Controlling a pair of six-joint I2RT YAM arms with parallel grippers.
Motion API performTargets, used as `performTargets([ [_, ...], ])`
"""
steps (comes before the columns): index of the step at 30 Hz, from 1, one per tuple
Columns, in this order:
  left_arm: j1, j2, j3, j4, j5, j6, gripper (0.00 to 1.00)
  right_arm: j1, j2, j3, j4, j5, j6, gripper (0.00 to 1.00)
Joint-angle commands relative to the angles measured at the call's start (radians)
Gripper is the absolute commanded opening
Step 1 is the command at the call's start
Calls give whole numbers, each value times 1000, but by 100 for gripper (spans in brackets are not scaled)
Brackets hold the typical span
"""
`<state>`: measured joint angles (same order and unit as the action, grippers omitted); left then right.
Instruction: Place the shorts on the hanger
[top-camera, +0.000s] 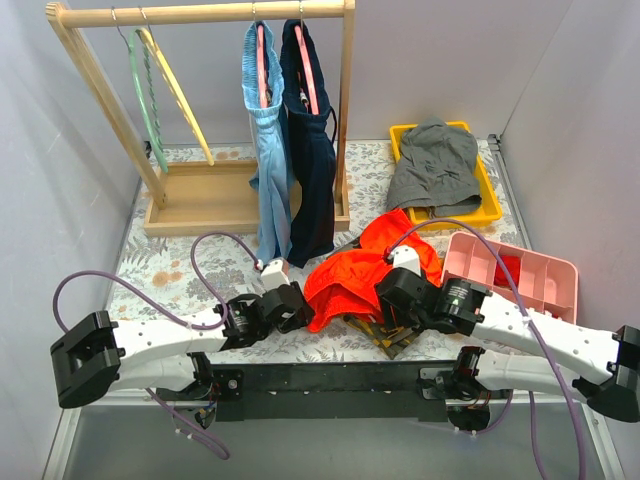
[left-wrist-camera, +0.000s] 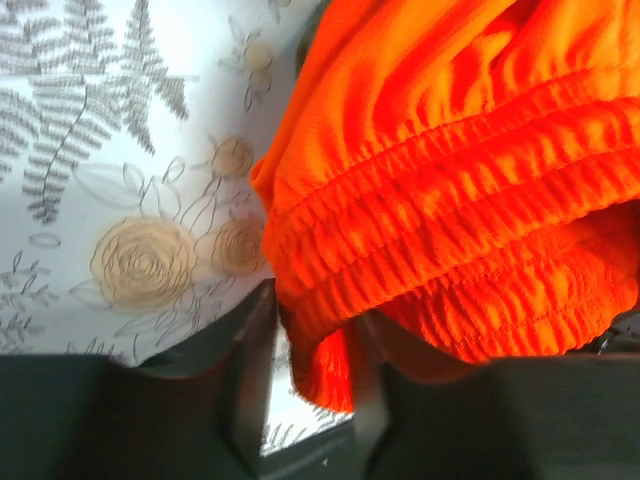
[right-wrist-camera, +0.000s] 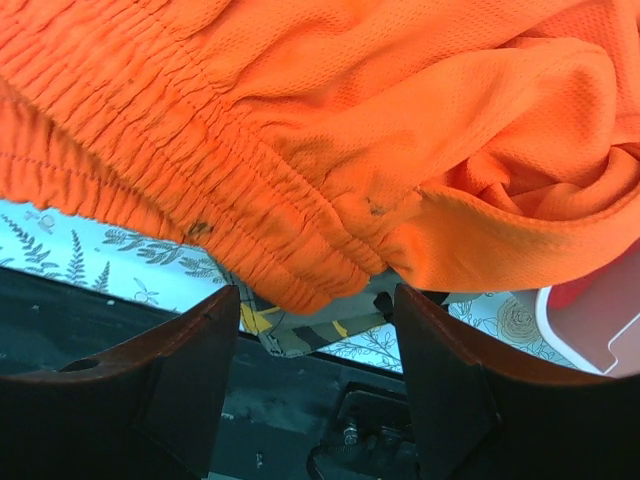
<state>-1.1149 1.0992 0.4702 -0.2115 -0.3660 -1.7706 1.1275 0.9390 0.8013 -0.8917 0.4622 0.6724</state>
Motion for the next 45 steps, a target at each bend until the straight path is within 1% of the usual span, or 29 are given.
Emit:
performTargets([
  [1, -3, 11, 13, 92, -106, 43, 24, 9, 49, -10, 52, 73, 35, 70],
  [2, -2, 14, 15, 98, -111, 56, 16, 8, 75, -2, 66, 81, 38, 70],
  [4, -3, 8, 18, 96, -120, 66, 9, 8, 104, 12, 77, 127, 70, 70],
  [5, -2, 2, 22, 78, -131, 74, 1, 8, 131, 25, 68, 154, 88, 69],
  [8, -2, -42, 53, 0, -152, 92, 0, 8, 179, 55, -27, 271, 180, 50],
  [9, -2, -80, 70, -23, -157, 111, 0, 8, 184, 62, -39, 292, 194, 36],
  [11, -2, -125, 99, -102, -171, 128, 0, 8, 191, 68, -55, 340, 202, 26],
  [12, -2, -145, 144, -135, -181, 158, 0, 8, 195, 91, -65, 352, 213, 14],
  [13, -2, -185, 177, -173, -192, 171, 0, 8, 195, 113, -87, 378, 223, 7],
  [14, 0, -200, 211, -263, -208, 186, 0, 8, 196, 148, -136, 392, 227, 2],
  [18, 1, -254, 447, -460, -264, 307, 0, 8, 173, 375, -207, 469, 167, 1],
  [19, 1, -262, 549, -480, -277, 385, 0, 8, 170, 488, -198, 480, 92, 1],
  [21, 1, -271, 651, -509, -277, 486, 0, 8, 161, 593, -123, 471, -6, 1],
  [22, 1, -262, 720, -528, -283, 526, 0, 8, 162, 642, -96, 449, -101, 1],
  [23, 3, -231, 849, -572, -287, 583, 0, 8, 184, 758, -78, 451, -143, 1],
  [25, 3, -188, 997, -609, -281, 646, 0, 9, 216, 872, -59, 429, -235, 1],
  [26, 3, -139, 1147, -661, -278, 686, 0, 8, 257, 995, -61, 425, -255, 1],
  [28, 3, -84, 1276, -715, -284, 718, 0, 9, 291, 1103, -53, 367, -319, 1],
  [29, 3, -55, 1417, -789, -295, 720, 0, 8, 325, 1194, -56, 346, -330, 1],
  [30, 3, 0, 1470, -824, -303, 723, 0, 8, 343, 1251, -67, 327, -335, 1],
  [32, 1, 42, 1574, -905, -321, 721, 0, 8, 403, 1410, -131, 294, -339, 1],
  [33, 1, 62, 1635, -923, -326, 726, 0, 8, 417, 1447, -150, 293, -338, 1],
  [35, 3, 68, 1653, -954, -353, 728, 0, 8, 419, 1467, -153, 311, -346, 1],
  [39, 1, 39, 1558, -974, -398, 688, 0, 6, 377, 1312, -110, 316, -337, 1],
  [41, 3, -11, 1429, -965, -407, 626, 0, -9, 398, 1268, -148, 282, -309, 1],
  [42, 3, -36, 1374, -948, -393, 610, 0, -53, 406, 1194, -157, 204, -280, 1],
  [43, 3, -83, 1229, -916, -378, 561, 0, -81, 411, 1137, -159, 157, -271, 1],
  [44, 1, -103, 1163, -898, -366, 539, 0, -116, 405, 1056, -123, 100, -266, 1],
  [45, 3, -119, 1010, -882, -344, 483, 0, -194, 397, 900, -90, -43, -269, 1],
])
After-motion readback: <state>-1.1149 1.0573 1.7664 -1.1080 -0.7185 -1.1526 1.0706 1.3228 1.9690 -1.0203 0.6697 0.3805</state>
